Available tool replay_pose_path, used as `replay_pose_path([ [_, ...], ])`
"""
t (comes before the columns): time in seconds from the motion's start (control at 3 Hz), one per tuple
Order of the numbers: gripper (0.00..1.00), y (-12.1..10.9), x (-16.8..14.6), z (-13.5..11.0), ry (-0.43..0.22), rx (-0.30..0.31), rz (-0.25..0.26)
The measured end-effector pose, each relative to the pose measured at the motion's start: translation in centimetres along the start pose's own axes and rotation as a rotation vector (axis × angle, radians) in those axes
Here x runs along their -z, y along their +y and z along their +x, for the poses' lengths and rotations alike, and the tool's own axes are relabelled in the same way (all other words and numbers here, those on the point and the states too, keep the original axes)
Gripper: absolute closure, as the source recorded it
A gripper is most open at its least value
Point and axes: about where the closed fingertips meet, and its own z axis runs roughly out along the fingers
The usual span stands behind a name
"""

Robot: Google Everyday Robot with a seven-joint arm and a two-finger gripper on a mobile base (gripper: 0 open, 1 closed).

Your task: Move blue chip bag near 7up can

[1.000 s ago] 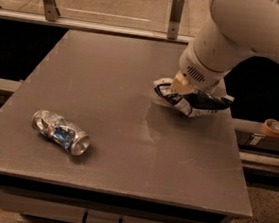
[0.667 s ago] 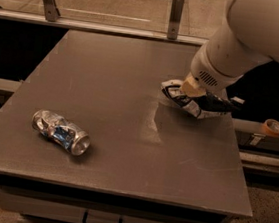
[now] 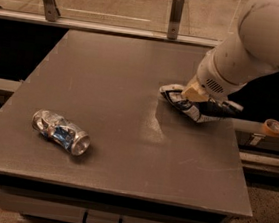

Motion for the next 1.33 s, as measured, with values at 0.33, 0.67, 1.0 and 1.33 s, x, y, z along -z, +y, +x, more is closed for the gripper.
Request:
replay_pose_path([
  [0.33, 0.12, -0.2, -1.1, 0.3, -0.017, 0.011, -0.006],
  [0.67, 0.00, -0.5, -1.9, 0.4, -0.029, 0.007, -0.008],
  [1.0, 0.00, -1.2, -0.5, -0.3, -0.043, -0.017, 0.005],
  [1.33, 0.00, -2.9, 3.8, -1.7, -0.090, -0.035, 0.043],
])
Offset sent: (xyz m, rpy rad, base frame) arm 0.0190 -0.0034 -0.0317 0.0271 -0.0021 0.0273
